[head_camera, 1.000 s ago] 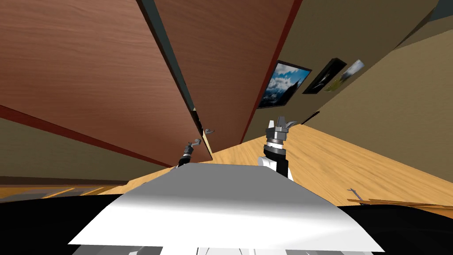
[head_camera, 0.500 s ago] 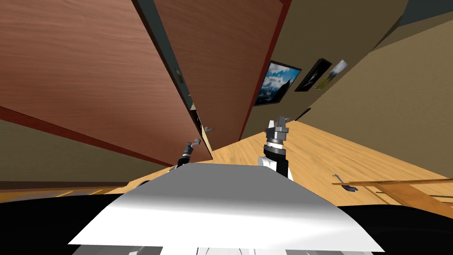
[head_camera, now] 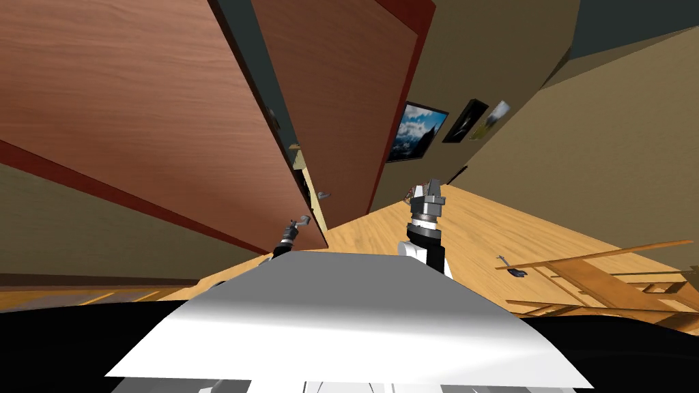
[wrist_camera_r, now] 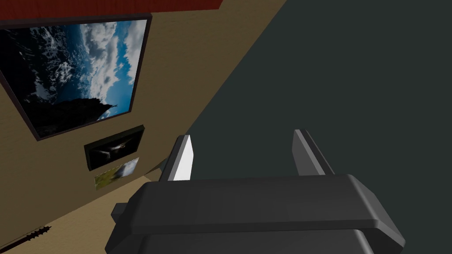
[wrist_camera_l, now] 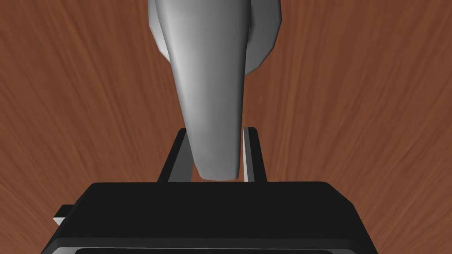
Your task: Pull the door open
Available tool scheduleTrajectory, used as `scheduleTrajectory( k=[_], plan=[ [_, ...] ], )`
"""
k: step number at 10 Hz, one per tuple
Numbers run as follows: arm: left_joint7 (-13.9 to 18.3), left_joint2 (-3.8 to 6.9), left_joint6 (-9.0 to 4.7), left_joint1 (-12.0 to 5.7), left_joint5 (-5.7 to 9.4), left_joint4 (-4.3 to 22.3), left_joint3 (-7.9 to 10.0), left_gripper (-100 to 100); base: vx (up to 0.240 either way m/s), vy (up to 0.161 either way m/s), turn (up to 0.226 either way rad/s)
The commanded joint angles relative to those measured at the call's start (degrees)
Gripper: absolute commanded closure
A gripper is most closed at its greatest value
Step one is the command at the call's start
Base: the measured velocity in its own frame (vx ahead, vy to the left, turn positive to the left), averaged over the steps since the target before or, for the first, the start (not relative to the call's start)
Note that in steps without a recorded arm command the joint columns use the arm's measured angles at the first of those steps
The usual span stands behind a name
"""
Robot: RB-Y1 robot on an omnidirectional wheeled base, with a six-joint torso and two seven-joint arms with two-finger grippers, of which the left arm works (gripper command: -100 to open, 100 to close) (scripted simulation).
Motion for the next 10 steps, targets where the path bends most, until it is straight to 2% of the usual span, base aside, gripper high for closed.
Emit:
scheduleTrajectory(
  k=[1,2,4,5,6,8,9,10],
  plan=[
    [1.29,-0.02,-1.3,0.45,-0.94,-0.5,-1.54,100,-0.183,0.072,-0.107],
    [1.8,0.21,-1.75,0.76,-1.26,-0.65,-2.04,100,-0.182,0.053,-0.093],
    [1.8,0.21,-1.75,0.76,-1.26,-0.65,-2.04,100,-0.09,0.009,0.003],
    [1.65,0.61,-1.42,1.03,-0.97,-0.7,-1.55,100,-0.018,0.007,0.029],
    [2.31,0.54,-1.54,1.14,-1.99,-1.21,-2.6,100,-0.138,0.003,0.018],
    [2.99,0.46,-2.02,0.99,-3.05,-1.58,-3.71,100,-0.208,0.041,-0.006],
    [2.99,0.46,-2.02,0.99,-3.05,-1.58,-3.71,100,-0.129,0.028,-0.002],
    [3.73,0.43,-2.58,0.82,-4.29,-1.98,-4.99,100,-0.125,0.046,0.008]
  ],
)
